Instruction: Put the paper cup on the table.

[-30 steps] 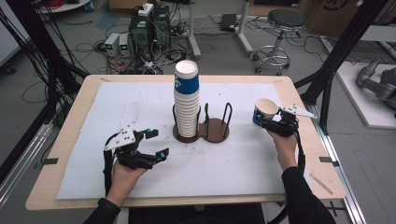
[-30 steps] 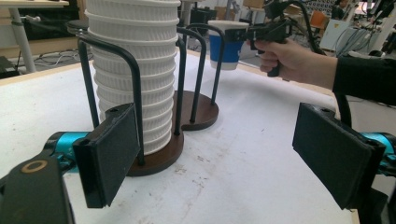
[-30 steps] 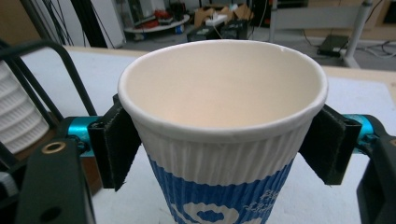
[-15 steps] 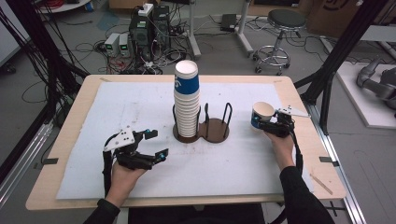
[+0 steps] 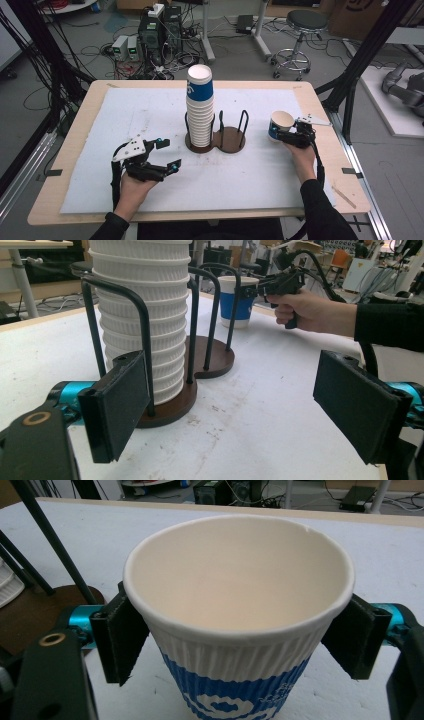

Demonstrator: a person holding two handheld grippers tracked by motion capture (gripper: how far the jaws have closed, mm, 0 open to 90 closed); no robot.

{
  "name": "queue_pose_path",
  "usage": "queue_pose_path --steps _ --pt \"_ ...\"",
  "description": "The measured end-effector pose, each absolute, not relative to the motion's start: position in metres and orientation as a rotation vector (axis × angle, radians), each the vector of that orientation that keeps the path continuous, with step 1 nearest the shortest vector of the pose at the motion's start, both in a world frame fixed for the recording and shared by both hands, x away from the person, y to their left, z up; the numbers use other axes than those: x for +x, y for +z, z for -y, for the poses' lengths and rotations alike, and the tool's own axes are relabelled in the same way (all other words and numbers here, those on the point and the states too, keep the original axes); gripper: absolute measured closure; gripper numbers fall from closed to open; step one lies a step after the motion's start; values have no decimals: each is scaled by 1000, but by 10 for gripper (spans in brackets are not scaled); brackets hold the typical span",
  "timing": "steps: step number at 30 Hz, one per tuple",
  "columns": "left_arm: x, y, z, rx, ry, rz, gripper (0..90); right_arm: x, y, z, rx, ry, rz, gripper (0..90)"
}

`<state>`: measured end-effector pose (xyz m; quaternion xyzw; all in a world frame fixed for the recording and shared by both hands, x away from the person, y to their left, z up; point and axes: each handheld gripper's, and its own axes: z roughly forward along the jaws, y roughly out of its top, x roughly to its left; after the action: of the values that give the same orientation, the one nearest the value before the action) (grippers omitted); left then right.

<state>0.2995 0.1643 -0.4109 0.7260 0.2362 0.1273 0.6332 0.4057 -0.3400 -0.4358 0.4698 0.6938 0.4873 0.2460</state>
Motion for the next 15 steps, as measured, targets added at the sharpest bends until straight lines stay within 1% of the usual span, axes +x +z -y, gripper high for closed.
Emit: queue_pose_path --steps 15 --pt "305 -412 -154 1680 271 -518 147 398 -436 343 1267 1292 -1902 187"
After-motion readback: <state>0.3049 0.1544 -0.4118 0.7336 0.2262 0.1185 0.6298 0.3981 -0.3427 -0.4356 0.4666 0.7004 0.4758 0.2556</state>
